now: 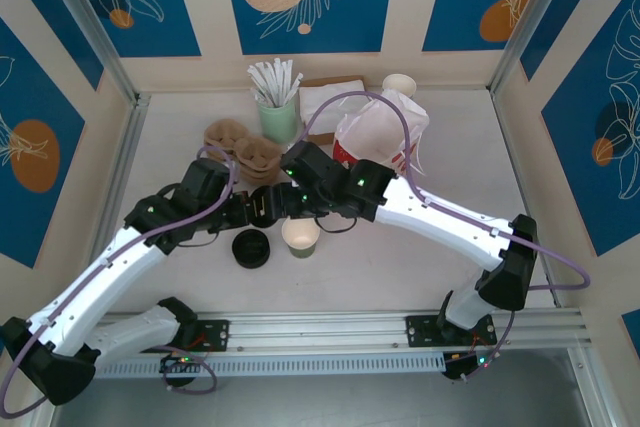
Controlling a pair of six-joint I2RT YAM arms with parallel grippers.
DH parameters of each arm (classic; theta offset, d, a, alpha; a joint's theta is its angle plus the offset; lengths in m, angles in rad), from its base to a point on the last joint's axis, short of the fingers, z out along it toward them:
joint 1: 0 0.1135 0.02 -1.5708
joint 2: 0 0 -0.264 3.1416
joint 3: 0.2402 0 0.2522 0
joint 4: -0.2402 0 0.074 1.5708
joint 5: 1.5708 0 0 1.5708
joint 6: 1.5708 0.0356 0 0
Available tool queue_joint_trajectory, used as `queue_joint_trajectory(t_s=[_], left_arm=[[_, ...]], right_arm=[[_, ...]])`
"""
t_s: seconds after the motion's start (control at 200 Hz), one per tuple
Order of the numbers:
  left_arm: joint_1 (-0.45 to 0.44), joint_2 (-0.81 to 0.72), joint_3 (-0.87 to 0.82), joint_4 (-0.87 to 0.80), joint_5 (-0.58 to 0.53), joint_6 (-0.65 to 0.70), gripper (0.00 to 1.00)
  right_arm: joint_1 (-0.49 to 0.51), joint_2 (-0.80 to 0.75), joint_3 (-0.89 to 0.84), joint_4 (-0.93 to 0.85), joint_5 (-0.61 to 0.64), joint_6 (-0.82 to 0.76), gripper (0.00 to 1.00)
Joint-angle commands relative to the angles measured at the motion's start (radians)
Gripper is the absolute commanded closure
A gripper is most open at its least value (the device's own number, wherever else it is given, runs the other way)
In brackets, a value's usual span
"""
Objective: Pack the takeout coffee
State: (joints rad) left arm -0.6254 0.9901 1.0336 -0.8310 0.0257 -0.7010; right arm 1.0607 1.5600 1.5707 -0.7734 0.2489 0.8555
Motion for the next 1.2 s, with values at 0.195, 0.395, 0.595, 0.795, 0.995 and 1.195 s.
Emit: queue_joint_trajectory(t_s=[0.195, 0.395, 0.595, 0.795, 0.995, 1.195], left_arm=[[-0.024, 0.019, 0.043, -0.011, 0.014, 0.006, 0.93], [-0.029, 0.028, 0.05, -0.011, 0.022, 0.011, 0.93], [-0.031, 0.041, 0.065, -0.013, 0.025, 0.02, 0.94], [-0.035, 0.048, 0.082, -0.013, 0.037, 0.022, 0.94], [-0.037, 0.045, 0.122, -0.004, 0.063, 0.041, 0.85], [-0.037, 0.02, 0.185, -0.013, 0.071, 0.112, 0.61]], right_arm=[[-0.022, 0.024, 0.035, -0.015, -0.03, -0.016, 0.52], [-0.029, 0.039, 0.041, -0.013, -0.041, -0.019, 0.55], [-0.036, 0.054, 0.048, -0.01, -0.054, -0.013, 0.73], [-0.046, 0.052, 0.055, -0.022, -0.059, -0.014, 0.9], [-0.07, 0.049, 0.053, -0.047, -0.066, -0.006, 0.99], [-0.098, 0.038, 0.05, -0.088, -0.083, -0.003, 1.0]])
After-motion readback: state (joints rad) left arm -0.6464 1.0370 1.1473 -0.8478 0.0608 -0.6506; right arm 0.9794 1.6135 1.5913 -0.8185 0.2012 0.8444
